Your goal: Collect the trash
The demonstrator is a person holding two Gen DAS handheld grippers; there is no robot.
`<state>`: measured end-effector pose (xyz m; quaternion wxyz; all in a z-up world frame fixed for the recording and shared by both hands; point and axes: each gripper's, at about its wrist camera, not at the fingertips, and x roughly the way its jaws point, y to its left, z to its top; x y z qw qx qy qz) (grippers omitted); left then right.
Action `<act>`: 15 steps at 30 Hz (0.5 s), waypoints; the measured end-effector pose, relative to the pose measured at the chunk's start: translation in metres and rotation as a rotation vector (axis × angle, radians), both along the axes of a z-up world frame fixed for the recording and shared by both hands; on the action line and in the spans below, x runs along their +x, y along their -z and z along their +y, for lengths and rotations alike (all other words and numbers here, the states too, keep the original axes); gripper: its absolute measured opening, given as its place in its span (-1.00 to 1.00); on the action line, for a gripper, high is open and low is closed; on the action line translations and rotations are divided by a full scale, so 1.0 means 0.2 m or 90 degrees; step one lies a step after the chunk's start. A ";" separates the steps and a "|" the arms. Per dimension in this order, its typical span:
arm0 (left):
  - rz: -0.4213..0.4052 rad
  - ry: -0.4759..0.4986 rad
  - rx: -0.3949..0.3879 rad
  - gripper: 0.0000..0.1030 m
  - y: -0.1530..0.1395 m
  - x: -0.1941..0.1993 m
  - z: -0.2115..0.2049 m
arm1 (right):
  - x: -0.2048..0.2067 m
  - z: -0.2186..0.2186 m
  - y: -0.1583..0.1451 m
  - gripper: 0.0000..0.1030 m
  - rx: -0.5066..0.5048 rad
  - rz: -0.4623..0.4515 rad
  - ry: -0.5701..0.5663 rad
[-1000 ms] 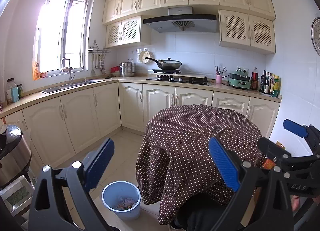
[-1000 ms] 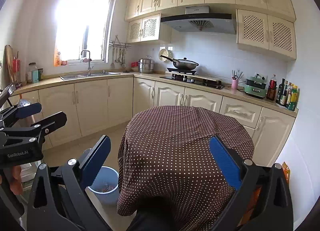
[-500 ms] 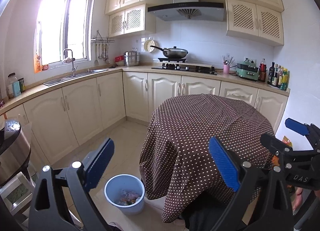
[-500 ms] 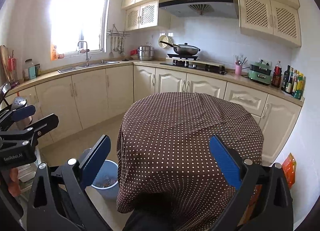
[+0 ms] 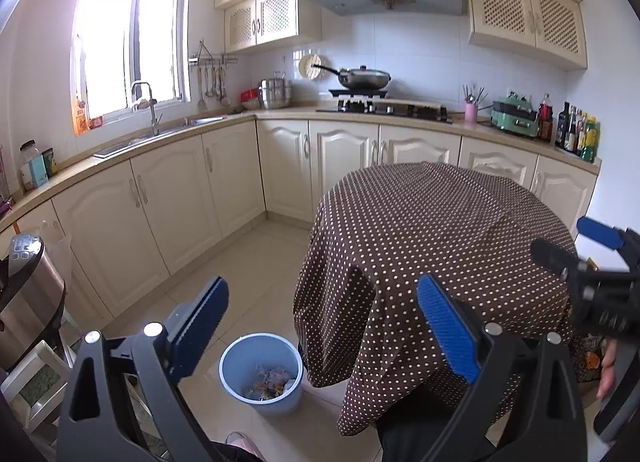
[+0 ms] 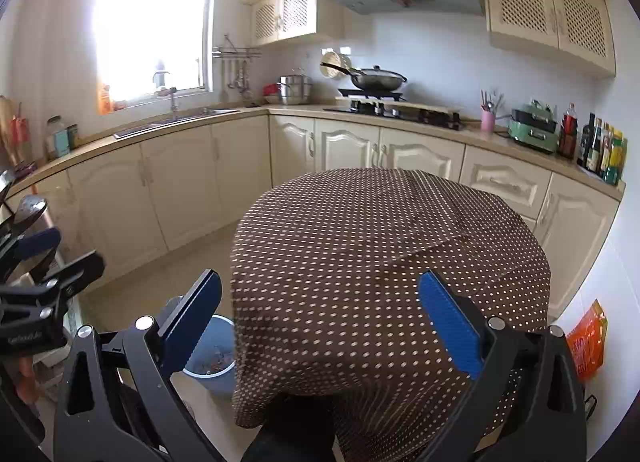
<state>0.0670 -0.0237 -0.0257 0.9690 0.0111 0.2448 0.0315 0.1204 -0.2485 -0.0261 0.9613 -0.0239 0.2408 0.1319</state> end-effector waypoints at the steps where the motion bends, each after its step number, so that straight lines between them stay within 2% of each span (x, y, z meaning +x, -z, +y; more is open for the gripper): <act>1: 0.005 0.000 0.000 0.81 0.01 0.02 0.00 | 0.02 -0.01 0.00 0.86 0.001 0.003 0.002; 10: 0.079 -0.009 0.003 0.81 0.19 0.22 0.01 | 0.37 -0.18 0.08 0.86 -0.032 0.059 0.039; 15: 0.119 -0.020 0.011 0.81 0.30 0.30 0.02 | 0.70 -0.35 0.14 0.86 -0.112 0.113 0.082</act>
